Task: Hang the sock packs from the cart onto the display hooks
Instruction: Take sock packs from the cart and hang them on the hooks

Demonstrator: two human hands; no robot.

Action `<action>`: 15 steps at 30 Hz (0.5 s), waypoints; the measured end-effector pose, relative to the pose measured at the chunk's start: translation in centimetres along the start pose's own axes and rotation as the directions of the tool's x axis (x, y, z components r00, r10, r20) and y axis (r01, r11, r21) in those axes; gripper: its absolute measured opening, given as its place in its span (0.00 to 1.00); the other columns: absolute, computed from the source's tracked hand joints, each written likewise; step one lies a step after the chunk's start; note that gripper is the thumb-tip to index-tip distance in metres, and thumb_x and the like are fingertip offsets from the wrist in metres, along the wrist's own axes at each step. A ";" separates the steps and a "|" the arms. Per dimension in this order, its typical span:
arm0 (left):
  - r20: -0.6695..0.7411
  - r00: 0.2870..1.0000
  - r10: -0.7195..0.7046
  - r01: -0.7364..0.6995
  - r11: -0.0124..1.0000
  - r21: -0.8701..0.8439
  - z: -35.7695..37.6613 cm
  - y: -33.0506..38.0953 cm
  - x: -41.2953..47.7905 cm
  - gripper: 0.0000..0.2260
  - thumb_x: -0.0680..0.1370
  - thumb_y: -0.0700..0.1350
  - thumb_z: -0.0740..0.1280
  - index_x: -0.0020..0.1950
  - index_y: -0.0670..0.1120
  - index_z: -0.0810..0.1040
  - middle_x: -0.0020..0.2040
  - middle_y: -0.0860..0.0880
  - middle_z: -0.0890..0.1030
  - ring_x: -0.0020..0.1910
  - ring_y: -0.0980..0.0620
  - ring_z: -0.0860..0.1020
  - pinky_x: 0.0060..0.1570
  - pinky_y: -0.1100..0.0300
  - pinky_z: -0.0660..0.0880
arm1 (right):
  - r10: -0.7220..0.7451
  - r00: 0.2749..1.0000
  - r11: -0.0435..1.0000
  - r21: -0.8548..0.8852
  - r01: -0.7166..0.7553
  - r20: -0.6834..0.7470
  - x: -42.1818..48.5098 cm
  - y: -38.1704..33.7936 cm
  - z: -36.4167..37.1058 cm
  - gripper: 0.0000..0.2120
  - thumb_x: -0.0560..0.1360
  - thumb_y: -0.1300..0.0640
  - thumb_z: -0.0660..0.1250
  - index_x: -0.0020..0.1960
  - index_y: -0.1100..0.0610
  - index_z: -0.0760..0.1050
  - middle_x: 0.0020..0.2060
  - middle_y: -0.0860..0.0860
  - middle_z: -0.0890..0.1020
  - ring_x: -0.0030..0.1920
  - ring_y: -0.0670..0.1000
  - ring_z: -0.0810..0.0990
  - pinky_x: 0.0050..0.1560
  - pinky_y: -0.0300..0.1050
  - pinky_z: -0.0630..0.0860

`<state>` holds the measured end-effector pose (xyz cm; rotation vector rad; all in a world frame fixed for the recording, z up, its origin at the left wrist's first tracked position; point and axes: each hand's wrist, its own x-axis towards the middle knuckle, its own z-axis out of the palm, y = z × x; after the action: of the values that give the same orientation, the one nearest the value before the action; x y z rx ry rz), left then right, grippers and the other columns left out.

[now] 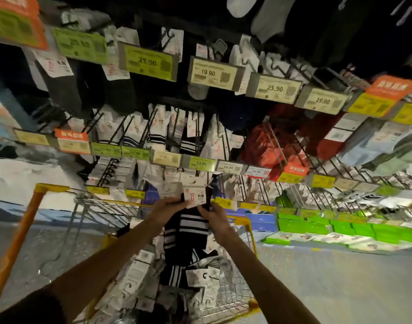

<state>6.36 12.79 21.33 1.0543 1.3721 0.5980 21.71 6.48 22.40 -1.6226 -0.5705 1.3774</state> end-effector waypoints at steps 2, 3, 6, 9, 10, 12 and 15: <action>0.030 1.000 -0.003 0.003 1.000 0.001 -0.9 -0.1 0.9 0.14 0.71 0.47 0.77 0.50 0.37 0.85 0.48 0.44 0.85 0.52 0.50 0.81 0.51 0.69 0.76 | 0.007 0.999 0.999 0.042 -0.006 -0.033 0.8 0.0 1.0 0.04 0.76 0.67 0.68 0.51 0.61 0.77 0.47 0.59 0.83 0.49 0.57 0.81 0.47 0.47 0.78; 0.044 0.999 -0.011 0.012 1.000 -0.005 -1.2 -0.5 1.5 0.18 0.69 0.53 0.79 0.50 0.41 0.86 0.50 0.46 0.85 0.54 0.50 0.81 0.57 0.62 0.77 | 0.010 0.999 0.998 0.065 -0.008 -0.036 1.2 0.0 1.5 0.05 0.76 0.67 0.68 0.51 0.61 0.77 0.49 0.61 0.83 0.50 0.58 0.81 0.51 0.51 0.78; 0.034 0.999 -0.020 0.021 0.999 -0.031 -2.1 -0.6 2.3 0.14 0.68 0.52 0.79 0.46 0.43 0.86 0.52 0.45 0.85 0.55 0.48 0.82 0.63 0.50 0.75 | 0.025 0.998 0.991 0.130 -0.018 -0.054 1.7 0.2 2.4 0.11 0.76 0.68 0.68 0.58 0.66 0.74 0.51 0.63 0.82 0.51 0.58 0.80 0.59 0.59 0.76; 0.022 1.000 -0.012 0.013 0.999 -0.045 -2.2 0.4 3.0 0.12 0.70 0.38 0.77 0.51 0.36 0.84 0.51 0.42 0.84 0.50 0.48 0.81 0.57 0.57 0.76 | 0.022 0.997 0.985 0.174 -0.007 -0.080 2.4 0.2 2.9 0.10 0.76 0.67 0.68 0.56 0.64 0.74 0.51 0.62 0.82 0.53 0.60 0.80 0.60 0.61 0.75; 0.031 1.000 -0.005 0.006 0.998 -0.062 -2.2 0.7 3.4 0.11 0.70 0.36 0.77 0.51 0.36 0.84 0.50 0.42 0.84 0.48 0.49 0.81 0.54 0.59 0.77 | 0.015 0.996 0.984 0.179 0.001 -0.088 2.6 0.0 3.0 0.09 0.76 0.66 0.68 0.55 0.63 0.74 0.51 0.62 0.82 0.53 0.60 0.80 0.60 0.60 0.75; 0.037 0.999 -0.007 0.011 0.995 -0.100 -2.1 1.2 4.0 0.08 0.69 0.35 0.77 0.46 0.38 0.85 0.48 0.43 0.84 0.47 0.49 0.82 0.53 0.59 0.76 | -0.008 0.995 0.982 0.185 0.026 -0.098 3.0 -0.1 3.1 0.09 0.77 0.65 0.68 0.56 0.64 0.74 0.52 0.61 0.82 0.53 0.59 0.81 0.58 0.59 0.76; 0.008 1.000 0.007 -0.006 0.992 -0.126 -2.0 1.9 4.4 0.06 0.69 0.36 0.78 0.44 0.39 0.85 0.46 0.44 0.84 0.46 0.49 0.82 0.51 0.61 0.77 | -0.049 0.994 0.980 0.187 0.068 -0.102 4.0 -0.3 3.0 0.10 0.76 0.64 0.69 0.57 0.65 0.74 0.53 0.62 0.83 0.55 0.61 0.81 0.59 0.60 0.77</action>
<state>5.58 17.97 21.09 0.9595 1.3063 0.6755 20.01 10.95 20.67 -1.4976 -0.4129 1.2626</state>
